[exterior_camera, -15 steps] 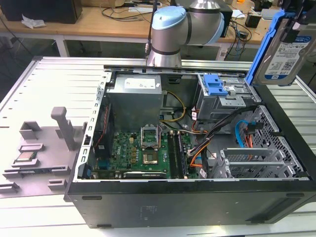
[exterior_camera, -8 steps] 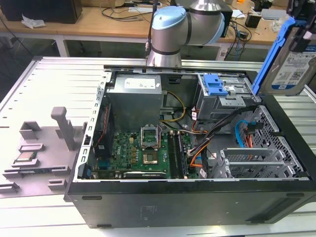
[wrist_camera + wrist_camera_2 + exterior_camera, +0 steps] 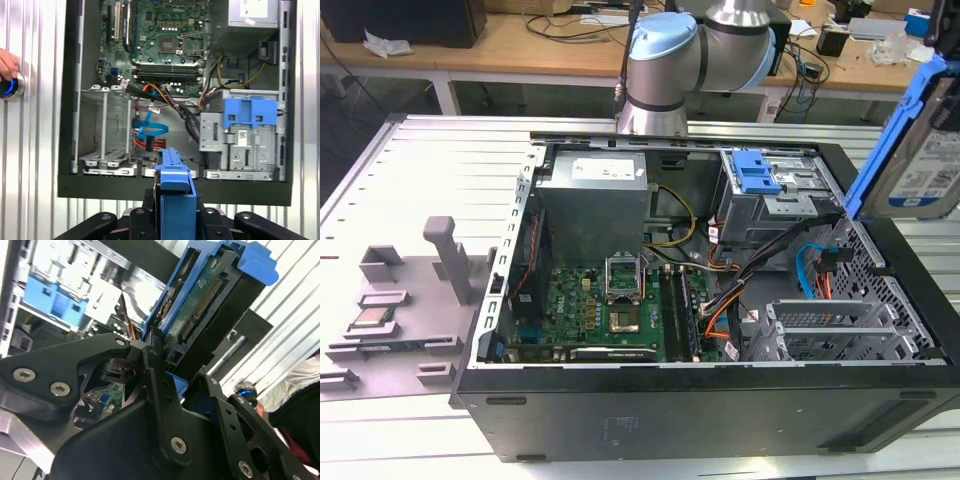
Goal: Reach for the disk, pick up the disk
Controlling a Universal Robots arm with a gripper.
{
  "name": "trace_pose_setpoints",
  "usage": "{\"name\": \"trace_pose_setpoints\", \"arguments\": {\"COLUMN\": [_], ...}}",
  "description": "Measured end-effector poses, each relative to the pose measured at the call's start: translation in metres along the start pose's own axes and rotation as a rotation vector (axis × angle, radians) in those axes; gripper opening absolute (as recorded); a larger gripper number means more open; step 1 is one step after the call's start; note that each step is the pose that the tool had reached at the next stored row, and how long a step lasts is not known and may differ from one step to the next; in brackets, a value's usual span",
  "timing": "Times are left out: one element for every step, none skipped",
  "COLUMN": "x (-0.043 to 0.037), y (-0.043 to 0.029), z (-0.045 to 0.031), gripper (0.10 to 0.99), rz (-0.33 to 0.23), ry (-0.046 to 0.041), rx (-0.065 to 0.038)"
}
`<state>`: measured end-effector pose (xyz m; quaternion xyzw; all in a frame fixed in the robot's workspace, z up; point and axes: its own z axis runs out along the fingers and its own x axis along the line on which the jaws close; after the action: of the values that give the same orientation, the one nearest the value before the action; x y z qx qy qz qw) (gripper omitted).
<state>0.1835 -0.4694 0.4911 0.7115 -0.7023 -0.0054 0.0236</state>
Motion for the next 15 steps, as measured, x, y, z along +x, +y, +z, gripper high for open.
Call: {"name": "trace_pose_setpoints", "arguments": {"x": [0.0068,0.0119,0.0179,0.0278,0.0334,0.0373,0.0435,0.0474,0.0529,0.0563,0.0593,0.0616,0.0654,0.0706,0.0735], "y": [0.0001,0.0002,0.0002,0.0003,0.0004,0.0005,0.0005,0.0007,0.0013,0.0026,0.0054,0.0081,0.0137,0.0213,0.0258], "z": [0.0003,0.0004,0.0008,0.0012,0.0015,0.0016,0.0020,0.0023,0.0026,0.0029,0.0033,0.0035,0.0040,0.0049,0.0061], "gripper": [0.365,0.365,0.365,0.365,0.365,0.365,0.365,0.365,0.365,0.365,0.365,0.365,0.365,0.365,0.365], "rz": [0.000,0.000,0.000,0.000,0.000,0.000,0.000,0.000,0.000,0.000,0.000,0.000,0.000,0.000,0.000], "ry": [0.0001,0.0002,0.0000,0.0001,0.0000,0.0002,0.0001,-0.0001,0.0001,0.0000,-0.0001,-0.0001,0.0001,0.0000,0.0000], "rx": [0.000,0.000,0.000,0.000,0.000,0.000,0.000,0.000,0.000,0.000,0.000,0.000,0.000,0.000,0.000]}}
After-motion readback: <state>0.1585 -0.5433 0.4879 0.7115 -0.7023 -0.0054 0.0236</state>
